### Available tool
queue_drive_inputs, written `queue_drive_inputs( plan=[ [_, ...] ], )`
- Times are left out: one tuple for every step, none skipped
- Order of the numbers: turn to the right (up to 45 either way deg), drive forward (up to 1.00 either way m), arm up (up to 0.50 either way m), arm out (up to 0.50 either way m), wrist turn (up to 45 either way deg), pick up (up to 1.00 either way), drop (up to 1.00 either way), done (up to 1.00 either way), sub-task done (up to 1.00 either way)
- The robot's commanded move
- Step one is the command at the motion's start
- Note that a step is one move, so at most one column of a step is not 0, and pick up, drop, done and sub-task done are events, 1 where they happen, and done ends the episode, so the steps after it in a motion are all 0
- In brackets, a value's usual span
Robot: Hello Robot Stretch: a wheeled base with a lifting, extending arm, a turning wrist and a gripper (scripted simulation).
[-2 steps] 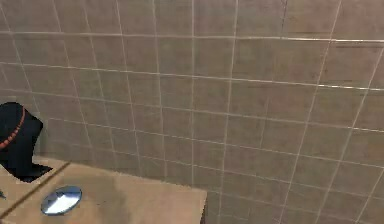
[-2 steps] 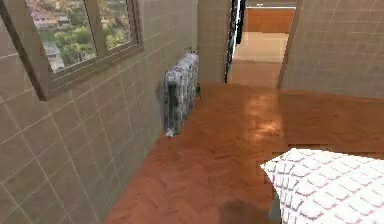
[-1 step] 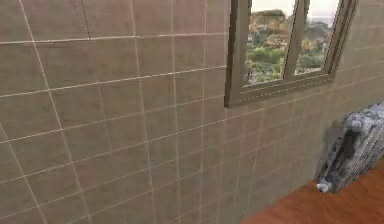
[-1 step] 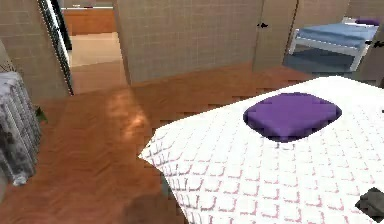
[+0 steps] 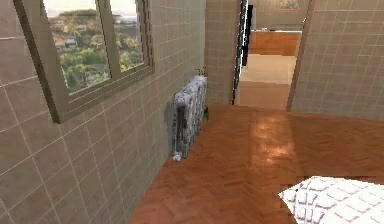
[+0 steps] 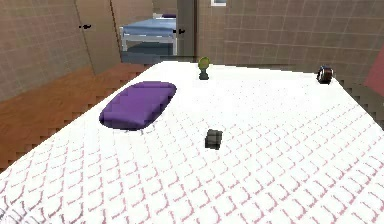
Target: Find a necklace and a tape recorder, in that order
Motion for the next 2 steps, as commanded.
queue_drive_inputs(
  plan=[
    [6.0, 0.00, 0.00, 0.00, 0.0, 0.00, 0.00, 0.00, 0.00],
    [0.0, 0.75, 0.00, 0.00, 0.0, 0.00, 0.00, 0.00, 0.00]
  ],
)
